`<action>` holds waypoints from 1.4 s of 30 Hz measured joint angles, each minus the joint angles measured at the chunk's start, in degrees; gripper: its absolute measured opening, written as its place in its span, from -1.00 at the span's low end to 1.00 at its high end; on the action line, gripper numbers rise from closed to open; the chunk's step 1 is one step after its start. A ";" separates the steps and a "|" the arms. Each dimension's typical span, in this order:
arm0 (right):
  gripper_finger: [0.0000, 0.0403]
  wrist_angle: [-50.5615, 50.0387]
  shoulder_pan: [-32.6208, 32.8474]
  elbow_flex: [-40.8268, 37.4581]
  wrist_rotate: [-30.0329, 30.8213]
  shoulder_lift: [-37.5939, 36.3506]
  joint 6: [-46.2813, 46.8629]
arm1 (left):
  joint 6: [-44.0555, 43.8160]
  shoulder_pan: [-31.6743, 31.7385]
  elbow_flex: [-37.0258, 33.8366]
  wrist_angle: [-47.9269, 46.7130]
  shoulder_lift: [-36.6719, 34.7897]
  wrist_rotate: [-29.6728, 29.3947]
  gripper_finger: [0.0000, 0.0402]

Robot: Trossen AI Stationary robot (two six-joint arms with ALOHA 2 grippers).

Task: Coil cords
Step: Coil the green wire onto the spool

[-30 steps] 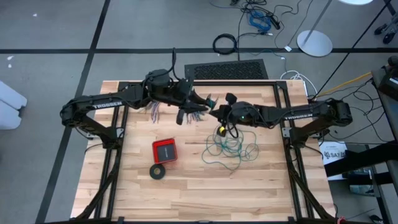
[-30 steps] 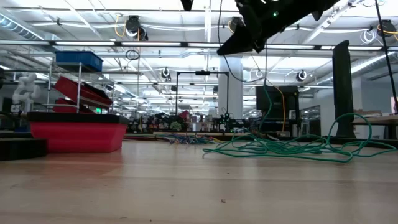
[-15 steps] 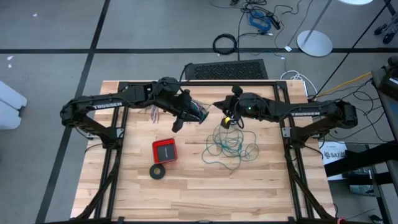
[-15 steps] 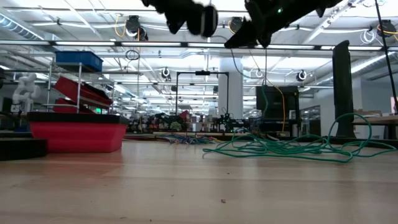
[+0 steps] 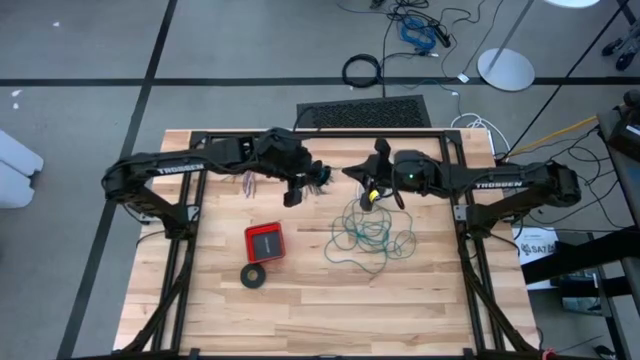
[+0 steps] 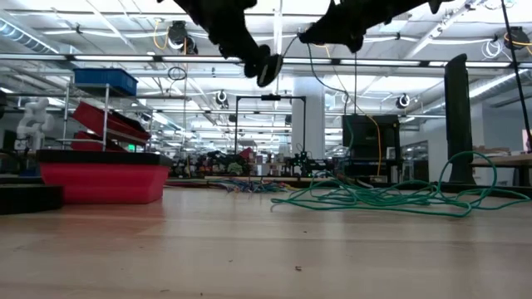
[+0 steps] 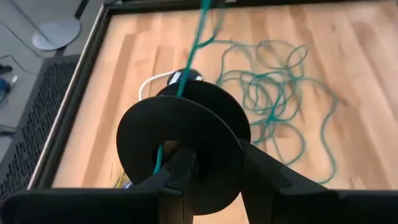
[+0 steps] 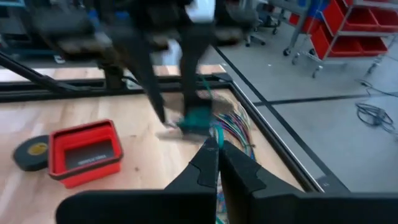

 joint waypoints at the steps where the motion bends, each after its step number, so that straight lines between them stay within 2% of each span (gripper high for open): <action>1: -1.00 0.70 0.43 0.00 0.02 0.00 0.00 | 0.07 0.01 0.00 0.54 0.72 -0.57 -0.51; 7: -1.00 1.96 2.85 0.00 0.21 0.62 0.86 | 1.20 0.23 -0.02 7.07 2.71 -8.98 -0.51; 11: -1.00 1.89 4.19 0.00 0.42 2.08 1.55 | 1.20 0.75 -0.02 15.70 2.69 -10.37 -0.51; 14: -1.00 1.85 4.63 0.00 0.79 3.18 1.55 | 1.18 1.19 -0.02 19.28 2.64 -9.81 -0.51; 29: -1.00 5.29 4.59 0.00 2.28 7.74 -0.91 | -5.56 1.85 0.11 24.54 1.52 3.05 -0.51; 42: -0.96 4.57 4.53 0.00 3.45 7.50 -2.97 | -6.50 1.85 0.22 22.07 -1.35 4.15 -0.51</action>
